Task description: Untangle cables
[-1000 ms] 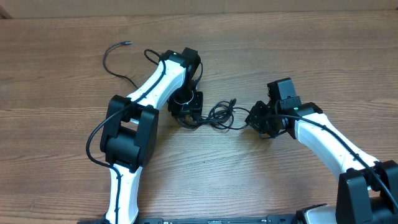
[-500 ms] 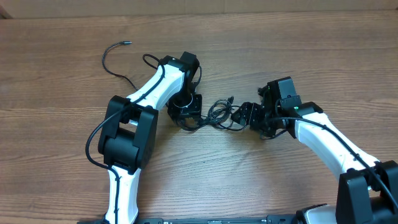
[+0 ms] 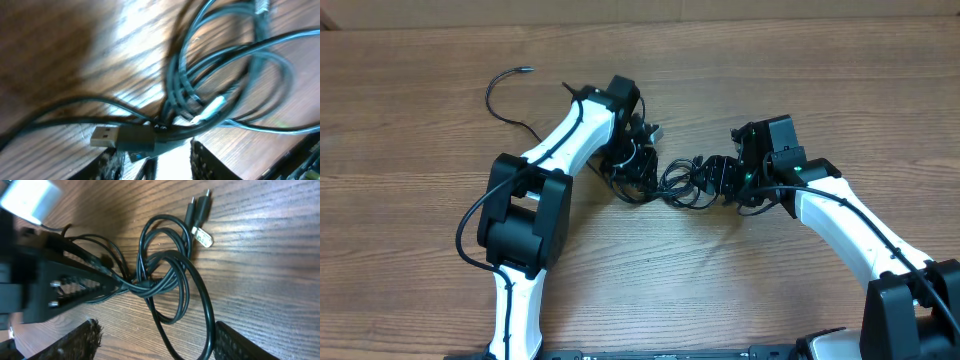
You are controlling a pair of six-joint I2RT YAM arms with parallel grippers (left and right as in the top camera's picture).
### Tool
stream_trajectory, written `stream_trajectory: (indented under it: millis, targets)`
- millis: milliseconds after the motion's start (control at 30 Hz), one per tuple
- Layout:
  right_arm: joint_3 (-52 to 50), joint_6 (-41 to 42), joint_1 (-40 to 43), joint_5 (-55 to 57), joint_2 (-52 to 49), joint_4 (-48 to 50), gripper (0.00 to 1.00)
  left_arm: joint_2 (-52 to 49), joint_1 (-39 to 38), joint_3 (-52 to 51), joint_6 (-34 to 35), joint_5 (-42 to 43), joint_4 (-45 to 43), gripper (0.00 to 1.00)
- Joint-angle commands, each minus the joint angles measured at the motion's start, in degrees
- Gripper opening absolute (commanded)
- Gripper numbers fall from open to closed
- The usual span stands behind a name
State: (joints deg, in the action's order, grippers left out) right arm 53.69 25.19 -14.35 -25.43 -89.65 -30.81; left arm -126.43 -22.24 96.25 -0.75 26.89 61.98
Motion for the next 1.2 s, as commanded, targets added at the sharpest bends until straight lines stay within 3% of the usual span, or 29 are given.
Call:
stream_trajectory:
  millis: [0,167,533,1167]
  targets:
    - [1.66,0.74,-0.17,1.81,-0.17,-1.38,0.7,0.13,0.35,6.73,-6.73,2.1,1.57,0.45]
    - [1.66,0.79,-0.17,3.54,-0.17,-3.82,0.68,0.13,-0.79,8.9,-11.41,2.05,1.84,0.54]
    - [1.66,6.19,-0.17,5.05,-0.17,-6.08,0.63,0.11,-4.83,6.97,-17.51,-6.54,0.87,0.54]
    - [1.66,8.26,-0.15,7.41,-0.17,-7.69,0.64,0.09,-6.62,-1.42,-22.18,-6.32,-2.71,0.53]
